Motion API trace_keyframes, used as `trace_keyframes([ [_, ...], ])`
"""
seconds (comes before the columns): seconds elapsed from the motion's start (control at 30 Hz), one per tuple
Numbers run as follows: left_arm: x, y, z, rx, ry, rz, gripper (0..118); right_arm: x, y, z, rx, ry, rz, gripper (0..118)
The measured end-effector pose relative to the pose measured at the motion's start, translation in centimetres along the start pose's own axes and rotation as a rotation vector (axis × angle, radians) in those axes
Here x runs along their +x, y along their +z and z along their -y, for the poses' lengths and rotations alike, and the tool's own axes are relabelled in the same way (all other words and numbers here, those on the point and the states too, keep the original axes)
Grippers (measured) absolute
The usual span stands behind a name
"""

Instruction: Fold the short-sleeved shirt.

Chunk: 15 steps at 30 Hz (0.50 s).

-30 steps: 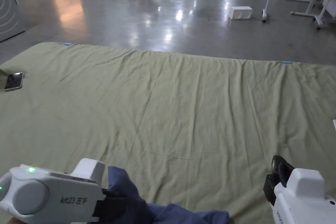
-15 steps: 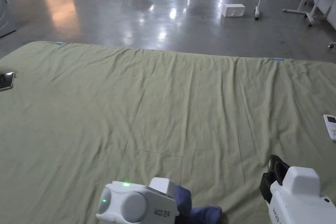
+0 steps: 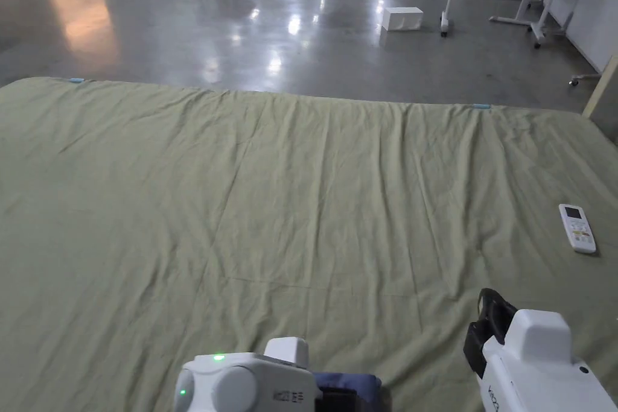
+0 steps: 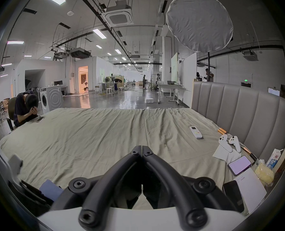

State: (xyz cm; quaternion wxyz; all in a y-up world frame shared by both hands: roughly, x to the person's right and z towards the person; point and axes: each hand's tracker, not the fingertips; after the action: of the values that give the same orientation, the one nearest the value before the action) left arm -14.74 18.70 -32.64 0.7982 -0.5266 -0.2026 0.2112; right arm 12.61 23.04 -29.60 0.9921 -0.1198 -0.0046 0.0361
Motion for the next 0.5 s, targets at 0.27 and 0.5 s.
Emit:
trace_keyframes([
  [0.27,0.1,-3.1,1.0,-0.012,-0.031,0.005,23,0.4,0.0,-0.2,-0.001,0.012,-0.003,0],
  [0.5,1.2,-8.1,4.2,-0.075,-0.075,-0.047,13,0.5,0.2,0.0,-0.007,0.014,0.002,0],
])
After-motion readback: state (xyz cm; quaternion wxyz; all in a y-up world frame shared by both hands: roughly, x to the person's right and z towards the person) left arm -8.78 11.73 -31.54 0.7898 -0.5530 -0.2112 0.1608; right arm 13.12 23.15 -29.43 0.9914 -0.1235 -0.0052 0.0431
